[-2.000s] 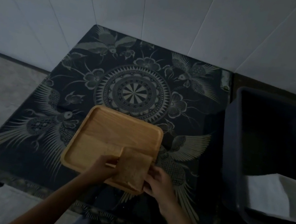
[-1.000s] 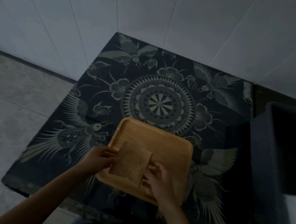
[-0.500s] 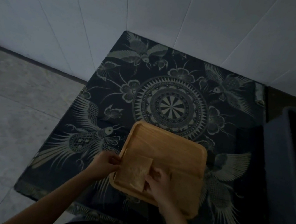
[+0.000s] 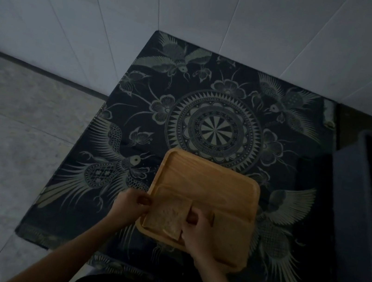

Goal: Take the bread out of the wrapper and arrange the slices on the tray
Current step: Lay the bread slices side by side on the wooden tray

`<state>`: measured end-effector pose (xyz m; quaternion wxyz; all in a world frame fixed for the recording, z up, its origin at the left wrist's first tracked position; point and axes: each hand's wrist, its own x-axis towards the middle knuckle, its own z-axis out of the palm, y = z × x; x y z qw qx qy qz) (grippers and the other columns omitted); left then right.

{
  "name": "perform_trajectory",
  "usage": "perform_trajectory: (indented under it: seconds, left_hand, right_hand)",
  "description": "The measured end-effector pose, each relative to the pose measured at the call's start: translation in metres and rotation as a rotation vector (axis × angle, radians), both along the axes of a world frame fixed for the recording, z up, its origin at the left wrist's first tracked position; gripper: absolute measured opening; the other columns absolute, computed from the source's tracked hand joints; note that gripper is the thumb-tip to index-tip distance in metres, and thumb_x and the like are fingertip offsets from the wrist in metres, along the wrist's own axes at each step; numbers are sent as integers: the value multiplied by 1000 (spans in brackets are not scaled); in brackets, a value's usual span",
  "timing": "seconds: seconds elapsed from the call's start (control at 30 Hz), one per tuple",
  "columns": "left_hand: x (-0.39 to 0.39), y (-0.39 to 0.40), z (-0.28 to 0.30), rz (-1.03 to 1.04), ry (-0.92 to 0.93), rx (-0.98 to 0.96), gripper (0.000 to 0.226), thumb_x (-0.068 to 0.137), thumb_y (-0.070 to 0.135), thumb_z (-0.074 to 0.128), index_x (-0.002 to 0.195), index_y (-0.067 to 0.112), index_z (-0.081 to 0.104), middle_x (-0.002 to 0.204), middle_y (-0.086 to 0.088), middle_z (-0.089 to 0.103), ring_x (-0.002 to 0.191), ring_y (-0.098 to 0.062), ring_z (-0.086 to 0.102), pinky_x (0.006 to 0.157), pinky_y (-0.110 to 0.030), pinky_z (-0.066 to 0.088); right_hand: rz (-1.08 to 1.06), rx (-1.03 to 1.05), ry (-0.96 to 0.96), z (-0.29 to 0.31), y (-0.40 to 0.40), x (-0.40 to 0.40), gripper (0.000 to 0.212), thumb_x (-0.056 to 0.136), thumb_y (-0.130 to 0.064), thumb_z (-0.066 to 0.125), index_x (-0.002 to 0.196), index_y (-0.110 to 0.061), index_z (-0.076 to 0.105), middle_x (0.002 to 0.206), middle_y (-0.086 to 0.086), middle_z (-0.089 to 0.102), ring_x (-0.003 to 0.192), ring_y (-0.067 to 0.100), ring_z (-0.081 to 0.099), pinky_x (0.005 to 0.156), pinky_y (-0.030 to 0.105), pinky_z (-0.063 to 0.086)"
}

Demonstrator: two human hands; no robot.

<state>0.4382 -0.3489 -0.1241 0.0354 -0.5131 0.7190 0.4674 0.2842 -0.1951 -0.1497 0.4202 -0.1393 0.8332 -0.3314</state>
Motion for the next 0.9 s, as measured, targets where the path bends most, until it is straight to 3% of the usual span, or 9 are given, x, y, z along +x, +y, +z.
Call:
perform_trajectory:
  seconds: [0.1, 0.3, 0.43, 0.6, 0.67, 0.8, 0.9]
  left_hand:
    - [-1, 5, -2, -2, -14, -70, 27, 76, 13, 75, 101, 23, 80, 89, 6, 78, 81, -5, 71, 75, -28, 61]
    - [-1, 10, -5, -42, 4, -165, 26, 78, 12, 74, 102, 21, 80, 93, 6, 79, 86, -8, 71, 81, -32, 60]
    - [-4, 8, -2, -85, -24, -146, 28, 81, 12, 72, 108, 19, 79, 99, 1, 79, 93, -13, 72, 82, -30, 58]
    - [-16, 10, 10, -180, -139, -175, 46, 82, 35, 69, 127, 23, 67, 115, 3, 75, 100, -15, 70, 76, -23, 48]
    - [-27, 13, 17, -181, -123, -190, 51, 82, 40, 70, 130, 25, 64, 116, 4, 74, 101, -15, 70, 80, -27, 51]
    - [-53, 25, 30, -204, -37, -164, 50, 81, 43, 73, 128, 31, 64, 114, 7, 74, 99, -12, 69, 88, -32, 56]
    - [-75, 38, 35, -222, 59, -140, 46, 82, 35, 75, 126, 26, 67, 113, 3, 74, 100, -10, 68, 90, -35, 57]
  right_hand:
    - [47, 17, 98, 0, -1, 2, 38, 98, -26, 67, 135, -21, 58, 111, -7, 67, 97, 11, 67, 86, 38, 61]
    - [91, 35, 90, 8, -1, -1, 39, 100, -23, 64, 138, -21, 55, 115, -2, 67, 97, 15, 68, 87, 40, 61]
    - [102, 15, 32, 17, 1, -3, 41, 100, -34, 61, 139, -26, 52, 115, -3, 67, 96, 15, 69, 85, 43, 62]
    - [97, -48, -35, 34, 11, -12, 45, 98, -43, 59, 140, -32, 45, 117, -5, 60, 99, 13, 66, 87, 47, 61]
    - [97, -72, -2, 38, 20, -23, 49, 98, -37, 60, 143, -32, 42, 119, -4, 60, 104, 13, 64, 89, 49, 60]
    - [132, -95, 128, 54, 43, -51, 50, 95, -38, 62, 141, -35, 45, 118, -8, 66, 101, 6, 64, 87, 36, 58]
    - [89, -118, 132, 62, 59, -73, 53, 94, -32, 65, 143, -31, 45, 116, -3, 64, 101, 14, 67, 88, 47, 60]
